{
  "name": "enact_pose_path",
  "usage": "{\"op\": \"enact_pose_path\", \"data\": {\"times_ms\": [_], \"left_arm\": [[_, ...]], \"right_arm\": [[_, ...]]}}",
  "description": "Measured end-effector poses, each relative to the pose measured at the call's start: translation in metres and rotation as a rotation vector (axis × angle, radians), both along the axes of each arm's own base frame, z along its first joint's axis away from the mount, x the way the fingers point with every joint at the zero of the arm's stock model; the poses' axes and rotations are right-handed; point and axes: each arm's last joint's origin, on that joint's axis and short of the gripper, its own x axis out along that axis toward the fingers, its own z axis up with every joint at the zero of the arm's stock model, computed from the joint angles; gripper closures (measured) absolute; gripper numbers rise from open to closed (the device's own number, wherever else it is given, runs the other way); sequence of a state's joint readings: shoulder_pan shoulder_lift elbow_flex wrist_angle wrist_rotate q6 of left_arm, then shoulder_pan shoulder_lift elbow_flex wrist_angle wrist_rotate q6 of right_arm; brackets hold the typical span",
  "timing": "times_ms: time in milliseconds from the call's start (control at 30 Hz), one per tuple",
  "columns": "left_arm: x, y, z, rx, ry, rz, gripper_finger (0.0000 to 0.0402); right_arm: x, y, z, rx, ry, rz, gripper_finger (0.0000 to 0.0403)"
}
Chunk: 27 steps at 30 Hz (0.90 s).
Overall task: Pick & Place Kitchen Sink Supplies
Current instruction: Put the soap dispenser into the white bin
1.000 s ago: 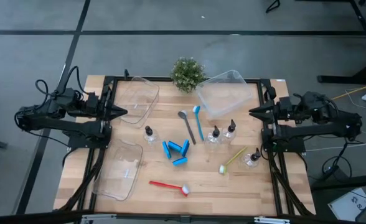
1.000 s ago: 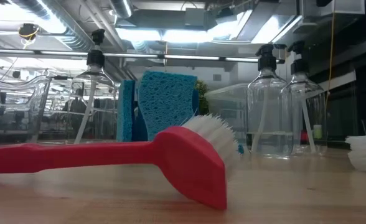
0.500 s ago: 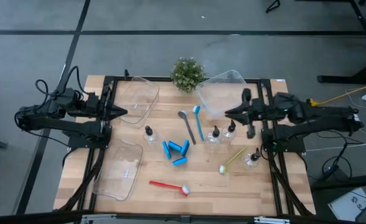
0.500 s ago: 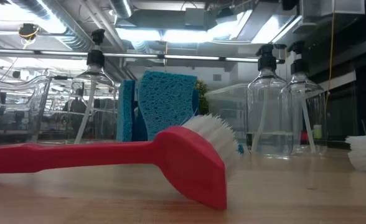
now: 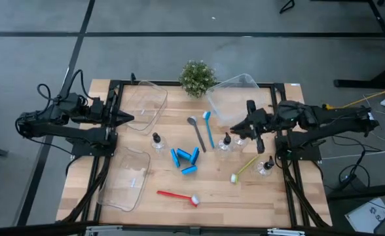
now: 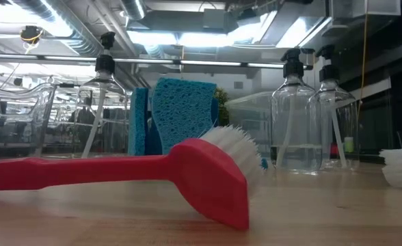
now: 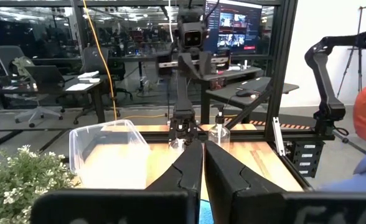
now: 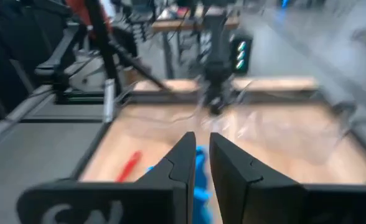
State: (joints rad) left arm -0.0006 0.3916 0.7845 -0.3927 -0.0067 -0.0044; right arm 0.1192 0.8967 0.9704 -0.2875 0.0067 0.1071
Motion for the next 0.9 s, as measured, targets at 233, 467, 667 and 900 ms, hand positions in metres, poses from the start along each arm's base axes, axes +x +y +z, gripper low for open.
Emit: {"op": "enact_pose_path", "data": {"times_ms": [233,467,667,900], "left_arm": [[0.0,0.0,0.0,0.0,0.0,0.0,0.0395],[0.0,0.0,0.0,0.0,0.001,0.0,0.0396],[0.0,0.0,0.0,0.0,0.0,0.0,0.0396],[0.0,0.0,0.0,0.0,0.0,0.0,0.0396]], "right_arm": [[0.014,0.025,0.014,0.134,0.098,0.072,0.0354],[0.032,0.043,0.007,0.16,0.136,0.124,0.0354],[0.045,0.047,-0.004,0.187,0.193,0.108,0.0354],[0.06,0.052,-0.017,-0.029,0.202,0.167,0.0354]]}}
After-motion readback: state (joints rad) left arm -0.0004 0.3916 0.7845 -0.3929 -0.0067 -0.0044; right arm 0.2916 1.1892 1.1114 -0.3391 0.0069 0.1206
